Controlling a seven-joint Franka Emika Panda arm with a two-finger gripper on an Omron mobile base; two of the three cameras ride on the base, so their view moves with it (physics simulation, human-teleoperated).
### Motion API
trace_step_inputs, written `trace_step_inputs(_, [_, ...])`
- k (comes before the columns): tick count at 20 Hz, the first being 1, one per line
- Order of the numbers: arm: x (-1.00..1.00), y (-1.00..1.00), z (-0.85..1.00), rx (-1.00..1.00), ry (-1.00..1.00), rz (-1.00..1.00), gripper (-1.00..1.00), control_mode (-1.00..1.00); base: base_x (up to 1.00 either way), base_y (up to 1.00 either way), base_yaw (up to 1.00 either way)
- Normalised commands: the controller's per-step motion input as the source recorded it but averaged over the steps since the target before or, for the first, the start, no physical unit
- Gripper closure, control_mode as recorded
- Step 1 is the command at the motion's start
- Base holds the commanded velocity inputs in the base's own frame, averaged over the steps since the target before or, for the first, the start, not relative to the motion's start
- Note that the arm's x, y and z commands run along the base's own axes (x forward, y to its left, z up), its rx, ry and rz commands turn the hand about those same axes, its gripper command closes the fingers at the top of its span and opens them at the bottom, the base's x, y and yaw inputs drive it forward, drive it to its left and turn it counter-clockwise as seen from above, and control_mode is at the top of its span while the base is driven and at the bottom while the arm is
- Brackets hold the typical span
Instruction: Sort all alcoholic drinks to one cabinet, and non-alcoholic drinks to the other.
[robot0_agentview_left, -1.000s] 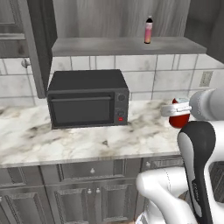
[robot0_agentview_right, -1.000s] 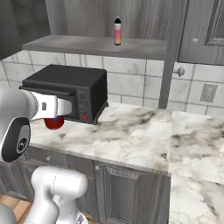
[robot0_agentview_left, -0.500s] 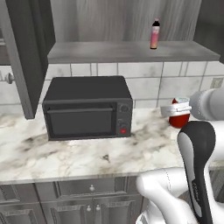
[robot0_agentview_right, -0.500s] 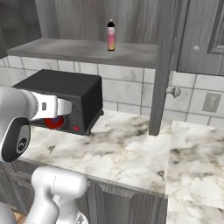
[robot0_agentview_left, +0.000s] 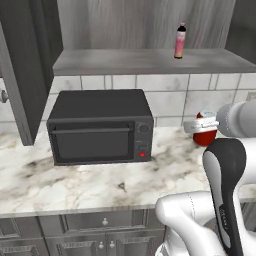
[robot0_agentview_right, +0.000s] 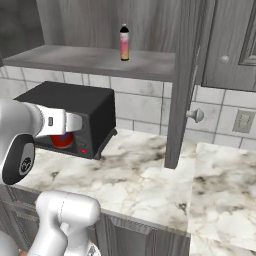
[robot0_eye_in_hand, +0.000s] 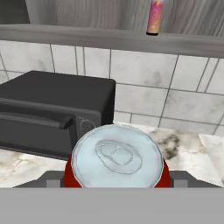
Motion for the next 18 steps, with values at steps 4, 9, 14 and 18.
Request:
trace_step_inputs(4, [0.0, 0.0, 0.0, 0.0, 0.0, 0.0, 1.0, 1.0, 0.28, -0.2, 0.02])
trace_step_inputs(9, [0.0, 0.0, 0.0, 0.0, 0.0, 0.0, 1.0, 1.0, 0.12, -0.04, 0.01])
trace_step_inputs(14, [0.0, 0.0, 0.0, 0.0, 0.0, 0.0, 1.0, 1.0, 0.01, 0.0, 0.0])
trace_step_inputs(18, [0.0, 0.0, 0.0, 0.0, 0.0, 0.0, 1.0, 1.0, 0.0, 0.0, 0.0])
